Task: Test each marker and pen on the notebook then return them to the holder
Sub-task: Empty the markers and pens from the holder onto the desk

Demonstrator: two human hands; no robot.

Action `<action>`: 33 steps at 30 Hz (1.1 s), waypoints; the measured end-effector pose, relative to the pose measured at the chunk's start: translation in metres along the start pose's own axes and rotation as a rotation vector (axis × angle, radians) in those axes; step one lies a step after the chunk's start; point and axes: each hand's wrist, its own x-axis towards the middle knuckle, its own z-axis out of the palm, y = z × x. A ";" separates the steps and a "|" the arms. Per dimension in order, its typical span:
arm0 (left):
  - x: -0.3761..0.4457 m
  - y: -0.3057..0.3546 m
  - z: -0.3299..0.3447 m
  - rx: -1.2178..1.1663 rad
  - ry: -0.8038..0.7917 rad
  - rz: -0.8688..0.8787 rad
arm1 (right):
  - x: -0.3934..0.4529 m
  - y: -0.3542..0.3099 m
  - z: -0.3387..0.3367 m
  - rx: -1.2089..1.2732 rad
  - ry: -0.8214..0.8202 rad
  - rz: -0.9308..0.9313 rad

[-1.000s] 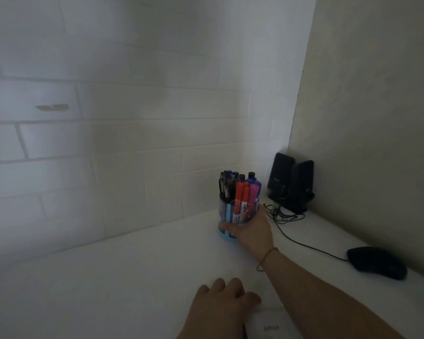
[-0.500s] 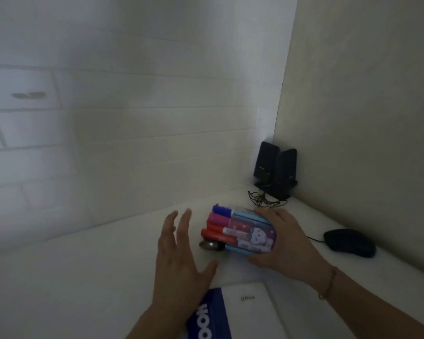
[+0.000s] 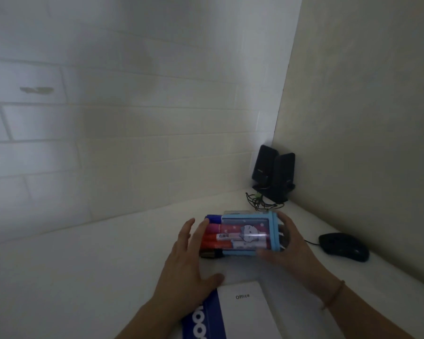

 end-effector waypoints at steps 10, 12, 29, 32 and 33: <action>0.002 -0.007 0.003 0.145 0.062 -0.114 | 0.043 -0.053 0.037 0.210 0.413 -0.122; 0.003 -0.008 0.003 0.173 0.063 -0.147 | 0.048 -0.056 0.036 0.154 0.376 -0.139; 0.002 -0.003 0.000 0.242 0.015 -0.203 | 0.047 -0.050 -0.010 0.266 0.460 0.037; 0.002 -0.002 0.000 0.261 0.012 -0.210 | 0.046 -0.049 -0.019 0.398 0.518 0.056; 0.002 -0.001 -0.001 0.255 0.017 -0.209 | 0.046 -0.049 -0.022 0.445 0.549 0.068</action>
